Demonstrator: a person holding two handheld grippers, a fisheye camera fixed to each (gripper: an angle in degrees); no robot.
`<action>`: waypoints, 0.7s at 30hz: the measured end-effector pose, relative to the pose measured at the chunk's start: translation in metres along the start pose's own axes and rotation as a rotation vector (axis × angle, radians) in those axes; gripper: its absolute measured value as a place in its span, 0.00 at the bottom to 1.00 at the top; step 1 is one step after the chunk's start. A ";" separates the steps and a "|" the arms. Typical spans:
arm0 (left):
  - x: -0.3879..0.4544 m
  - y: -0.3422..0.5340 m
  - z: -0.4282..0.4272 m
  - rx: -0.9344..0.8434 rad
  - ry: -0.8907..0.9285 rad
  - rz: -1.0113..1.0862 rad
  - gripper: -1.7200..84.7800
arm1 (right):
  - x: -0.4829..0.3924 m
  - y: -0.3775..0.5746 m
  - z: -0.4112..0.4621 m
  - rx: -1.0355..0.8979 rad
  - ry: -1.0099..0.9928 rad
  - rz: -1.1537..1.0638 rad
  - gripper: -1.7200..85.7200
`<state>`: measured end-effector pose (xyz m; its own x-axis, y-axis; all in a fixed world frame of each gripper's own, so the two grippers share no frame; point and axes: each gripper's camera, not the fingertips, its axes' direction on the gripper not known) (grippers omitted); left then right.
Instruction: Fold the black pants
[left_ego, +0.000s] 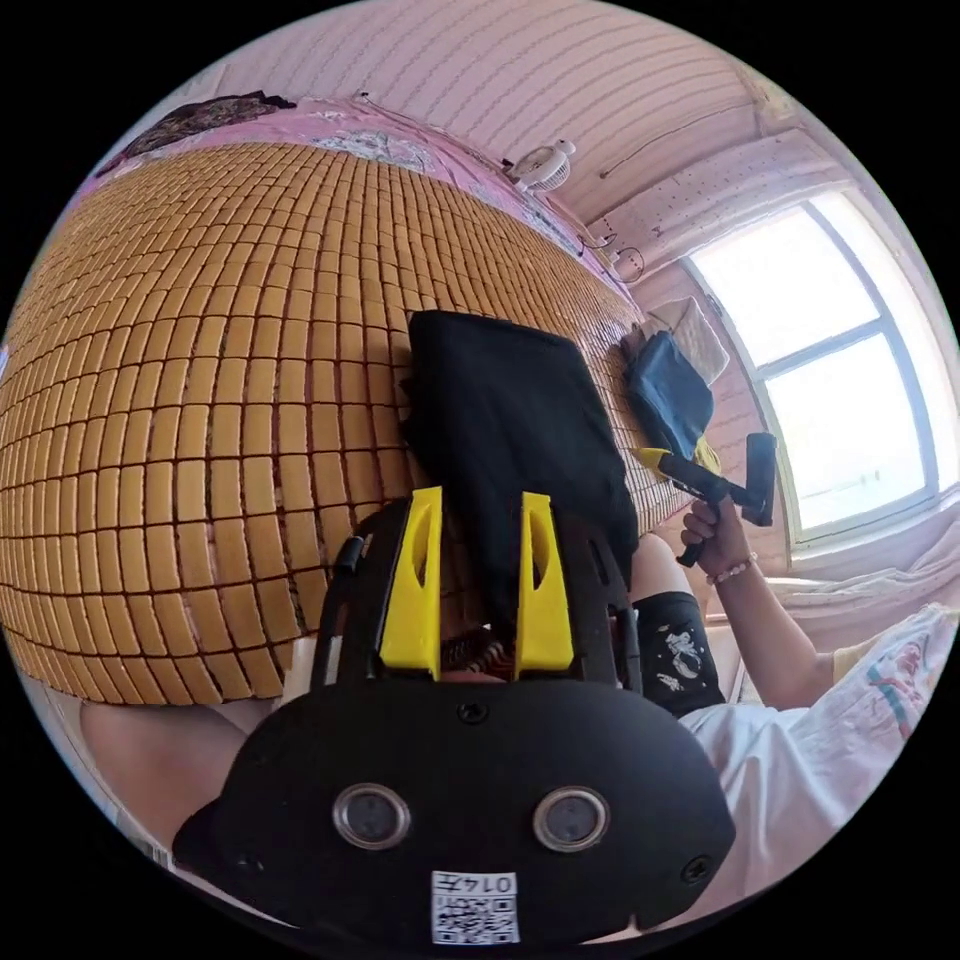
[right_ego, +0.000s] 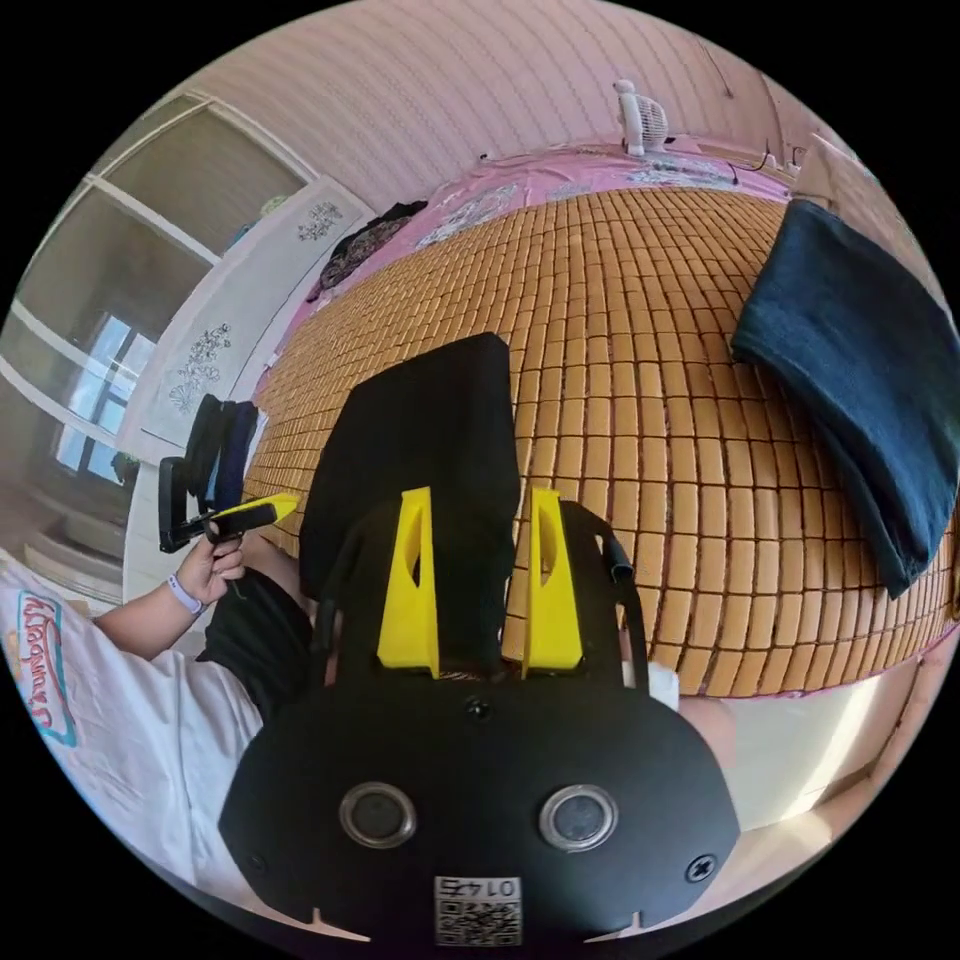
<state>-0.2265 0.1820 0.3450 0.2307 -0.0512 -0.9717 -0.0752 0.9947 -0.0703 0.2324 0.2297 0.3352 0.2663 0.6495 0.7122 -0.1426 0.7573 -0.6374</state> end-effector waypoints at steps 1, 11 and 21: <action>-0.003 -0.002 0.000 0.001 0.012 -0.011 0.18 | 0.001 -0.003 0.011 0.024 -0.019 0.014 0.18; -0.001 0.014 -0.011 -0.112 0.104 -0.085 0.13 | -0.015 -0.011 0.081 -0.132 0.012 0.031 0.09; -0.014 0.053 -0.098 0.115 0.133 -0.153 0.09 | -0.197 -0.042 0.038 -0.114 -0.121 -0.614 0.04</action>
<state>-0.3289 0.2265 0.3331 0.1003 -0.2056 -0.9735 0.0637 0.9777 -0.1999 0.1495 0.0725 0.2326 0.1565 0.1078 0.9818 0.1060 0.9864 -0.1253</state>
